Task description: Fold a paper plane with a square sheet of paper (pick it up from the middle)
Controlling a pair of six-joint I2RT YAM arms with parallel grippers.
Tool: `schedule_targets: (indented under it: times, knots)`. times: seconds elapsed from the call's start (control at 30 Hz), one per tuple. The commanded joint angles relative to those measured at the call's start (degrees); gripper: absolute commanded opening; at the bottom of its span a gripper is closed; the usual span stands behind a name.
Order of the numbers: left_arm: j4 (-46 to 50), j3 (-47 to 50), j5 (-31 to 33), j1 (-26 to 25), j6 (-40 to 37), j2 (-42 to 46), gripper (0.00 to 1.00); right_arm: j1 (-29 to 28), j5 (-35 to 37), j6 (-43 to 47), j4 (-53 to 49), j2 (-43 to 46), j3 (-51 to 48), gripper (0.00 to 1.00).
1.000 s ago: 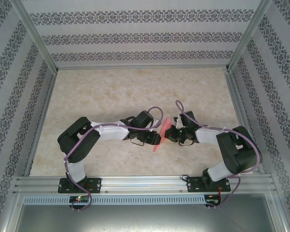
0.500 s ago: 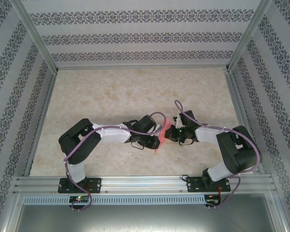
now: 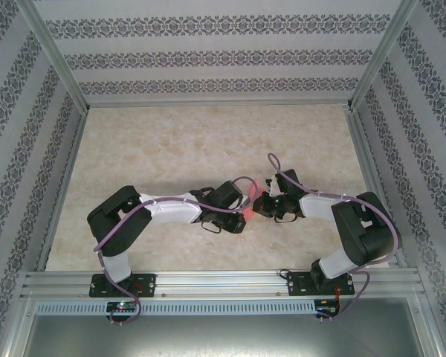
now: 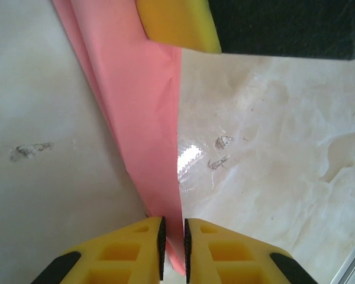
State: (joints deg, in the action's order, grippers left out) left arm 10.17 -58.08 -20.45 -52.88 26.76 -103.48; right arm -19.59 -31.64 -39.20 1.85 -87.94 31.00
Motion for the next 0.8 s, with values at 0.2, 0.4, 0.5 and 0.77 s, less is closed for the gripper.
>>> schedule_targets:
  times: [0.2,0.4,0.5,0.77]
  knots:
    - [3.8,-1.9,2.8,-1.8,-2.5,-0.8,0.12,0.9,4.2,0.0,-2.8,-2.2,-1.6,0.0]
    - [5.8,-2.3,5.3,-3.1,-3.5,-1.6,0.1,1.1,4.2,-0.2,-2.4,-2.4,-1.8,0.0]
    - [6.4,-2.7,6.1,-3.8,-4.0,-2.1,0.1,1.2,4.2,-0.2,-2.1,-2.4,-2.0,0.0]
    - [7.5,-3.7,6.8,-4.6,-4.7,-3.8,0.11,1.4,4.1,-0.3,-1.8,-2.5,-2.4,0.0]
